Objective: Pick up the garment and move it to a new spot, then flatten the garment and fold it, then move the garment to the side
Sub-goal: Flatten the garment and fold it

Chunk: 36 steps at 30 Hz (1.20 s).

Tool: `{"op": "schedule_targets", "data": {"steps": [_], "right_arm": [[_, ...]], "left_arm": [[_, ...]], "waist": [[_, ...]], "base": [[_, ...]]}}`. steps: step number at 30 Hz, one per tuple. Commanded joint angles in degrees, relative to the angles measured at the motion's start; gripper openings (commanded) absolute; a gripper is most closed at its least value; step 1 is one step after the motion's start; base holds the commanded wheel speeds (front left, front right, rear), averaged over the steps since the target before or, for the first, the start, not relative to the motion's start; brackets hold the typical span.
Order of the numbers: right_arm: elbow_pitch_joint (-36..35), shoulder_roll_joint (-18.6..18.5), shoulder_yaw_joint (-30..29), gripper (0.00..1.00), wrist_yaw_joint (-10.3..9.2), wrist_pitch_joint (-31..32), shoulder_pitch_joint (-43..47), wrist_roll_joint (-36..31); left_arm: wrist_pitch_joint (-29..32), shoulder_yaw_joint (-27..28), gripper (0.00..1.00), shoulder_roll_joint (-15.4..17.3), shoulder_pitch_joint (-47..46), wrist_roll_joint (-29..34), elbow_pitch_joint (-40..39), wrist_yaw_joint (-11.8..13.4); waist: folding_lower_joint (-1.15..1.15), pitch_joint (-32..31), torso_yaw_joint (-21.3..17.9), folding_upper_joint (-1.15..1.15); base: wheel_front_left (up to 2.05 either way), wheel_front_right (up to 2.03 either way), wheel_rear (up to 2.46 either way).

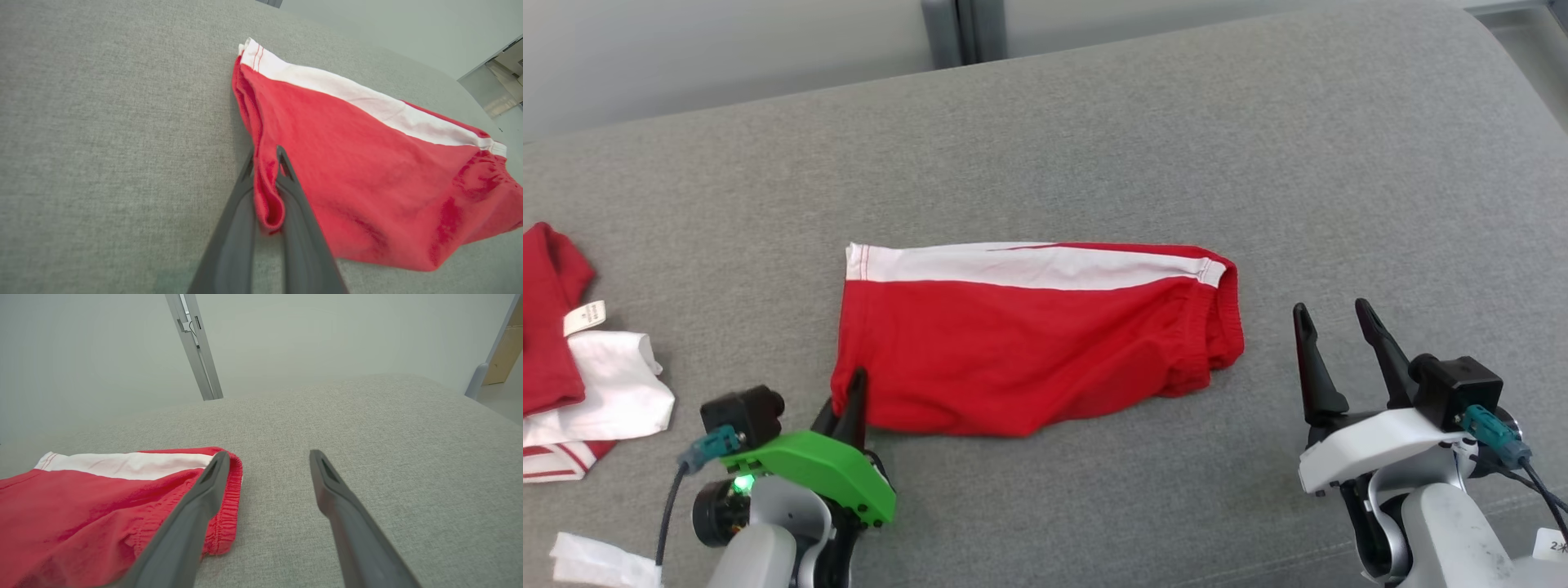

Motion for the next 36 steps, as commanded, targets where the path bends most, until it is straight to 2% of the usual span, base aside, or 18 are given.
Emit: {"op": "schedule_targets", "data": {"steps": [1, 9, 10, 12, 17, 23, 28, 36], "right_arm": [[-0.11, -0.15, -0.43, 1.0, -0.08, 0.3, 0.95, -0.18], [-0.12, -0.16, -0.59, 1.0, -0.08, 1.42, 1.67, -0.18], [-0.12, -0.15, -0.65, 1.0, -0.08, 1.5, 1.62, -0.31], [-0.07, -0.16, -0.74, 1.0, -0.08, 1.68, 1.46, -0.47], [0.51, -0.16, -1.53, 1.0, -0.08, 2.14, 1.34, -0.91], [1.39, -0.14, -2.83, 1.0, -0.08, 4.11, 1.99, -2.39], [2.1, -0.14, -1.58, 1.0, -0.08, 9.64, 1.58, -2.7], [5.19, -0.54, -0.33, 1.0, -0.08, 19.4, -3.49, -2.89]], "left_arm": [[-0.6, -0.03, 0.0, -0.5, 2.03, -0.57, -0.74, 0.53], [-2.13, -1.3, 0.0, -3.26, 6.66, -2.46, -0.66, 2.56], [-2.74, -1.48, 0.29, -3.46, 6.62, -2.31, -0.32, 2.86], [-3.73, -1.93, 1.0, -3.78, 6.27, -1.84, 0.35, 3.1], [-8.54, -1.42, 1.0, -3.91, 4.59, -0.77, 0.32, 3.42], [-14.71, -0.28, 1.0, -1.6, 3.23, 3.31, -2.6, 4.51], [-16.06, 0.41, 1.0, -0.88, 3.3, 5.77, -5.53, 5.93], [-16.51, -0.12, 1.0, -1.97, 4.39, 6.4, -6.97, 5.78]], "waist": [[0.0, -1.98, 2.55, 0.0], [0.0, -2.8, 5.15, 0.0], [0.0, -2.77, 5.36, 0.0], [0.0, -2.67, 5.64, 0.0], [0.0, -2.84, 6.16, 0.0], [0.0, -4.06, 6.72, 0.0], [0.0, -4.8, 7.84, 0.0], [0.0, -4.36, 11.12, 0.0]], "base": [[0.0, 0.0, 0.0], [0.0, 0.0, 0.0], [0.0, 0.0, 0.0], [0.0, 0.0, 0.0], [0.0, 0.0, 0.0], [0.0, 0.0, 0.0], [0.0, 0.0, 0.0], [0.0, 0.0, 0.0]]}}
